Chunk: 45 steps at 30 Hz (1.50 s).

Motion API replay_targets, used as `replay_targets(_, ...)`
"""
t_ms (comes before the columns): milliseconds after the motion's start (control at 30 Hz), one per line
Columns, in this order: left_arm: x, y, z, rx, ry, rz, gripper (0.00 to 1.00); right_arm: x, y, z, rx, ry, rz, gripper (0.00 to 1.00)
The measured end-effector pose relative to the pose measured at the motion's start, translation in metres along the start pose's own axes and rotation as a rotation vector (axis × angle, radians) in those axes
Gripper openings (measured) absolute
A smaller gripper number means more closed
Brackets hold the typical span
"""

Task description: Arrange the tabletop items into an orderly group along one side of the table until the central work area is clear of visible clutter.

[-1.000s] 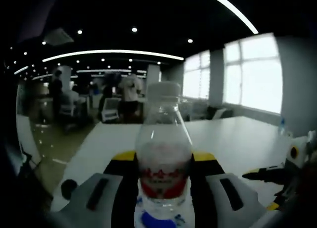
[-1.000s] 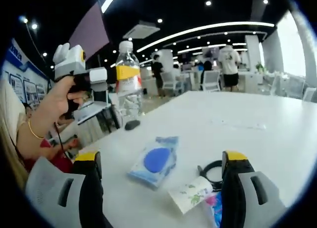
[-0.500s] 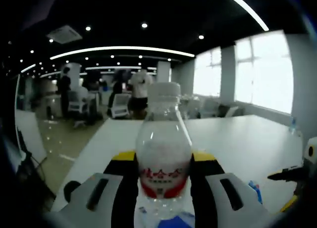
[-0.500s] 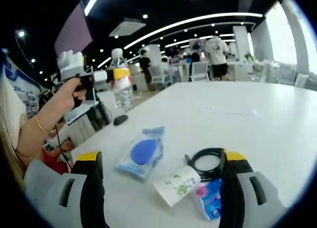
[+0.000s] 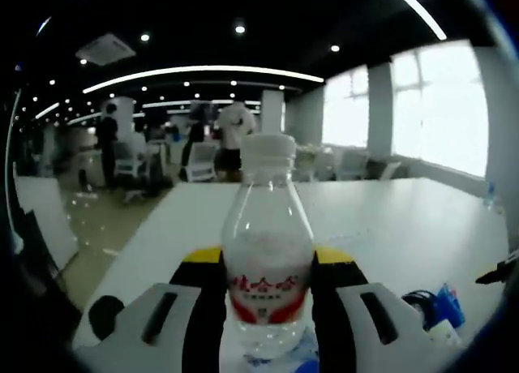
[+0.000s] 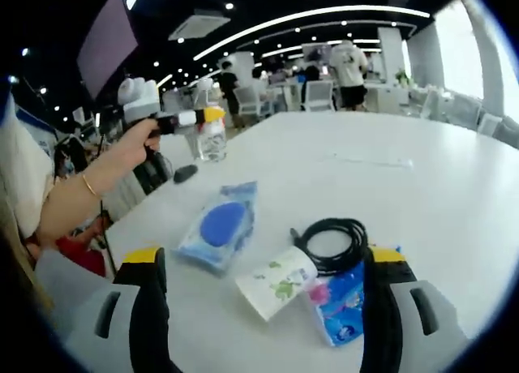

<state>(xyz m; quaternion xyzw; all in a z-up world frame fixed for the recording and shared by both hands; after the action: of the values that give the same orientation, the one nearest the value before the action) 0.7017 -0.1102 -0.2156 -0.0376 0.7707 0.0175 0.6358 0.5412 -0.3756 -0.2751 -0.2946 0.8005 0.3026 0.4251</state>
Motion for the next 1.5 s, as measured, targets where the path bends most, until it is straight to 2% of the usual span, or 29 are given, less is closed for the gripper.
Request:
replay_targets(433,0.030,0.024,0.046,-0.068,0.011,-0.017,0.38,0.013,-0.003,0.004,0.017,0.047,-0.004,0.99)
replay_targets(633,0.044,0.036,0.064,-0.137,0.017,-0.005,0.38,0.014,-0.004,0.005,0.025,0.050,-0.001,0.99)
replay_targets(833,0.052,0.041,0.072,-0.156,0.012,-0.016,0.38,0.014,-0.009,0.003,0.051,0.045,0.000,0.99)
replay_targets(1233,0.071,0.034,0.078,-0.160,-0.009,-0.009,0.38,0.019,-0.013,0.006,0.072,0.066,0.003,0.99)
replay_targets(1267,0.062,0.032,0.081,-0.138,-0.075,0.016,0.38,0.018,-0.014,0.005,0.082,0.065,-0.008,0.99)
replay_targets(1300,0.073,0.034,0.079,-0.156,-0.016,0.000,0.38,0.018,-0.014,0.005,0.083,0.067,-0.012,0.99)
replay_targets(1500,0.073,0.031,0.072,-0.144,-0.032,0.030,0.38,0.021,-0.014,0.006,0.081,0.075,0.000,0.99)
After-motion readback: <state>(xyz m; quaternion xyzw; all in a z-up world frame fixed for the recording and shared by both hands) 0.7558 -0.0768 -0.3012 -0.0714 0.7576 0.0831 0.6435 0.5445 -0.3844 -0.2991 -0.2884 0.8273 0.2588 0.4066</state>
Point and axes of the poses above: the point that each gripper's makers call its tool centre point, and the gripper's own axes: z roughly forward along the fingers, y roughly to its left, x roughly out of its underside, the point moved 1 cm from there along -z, roughly backward along the fingers, and after that the axes turned 8 degrees about -x, right-handed, at the moved point
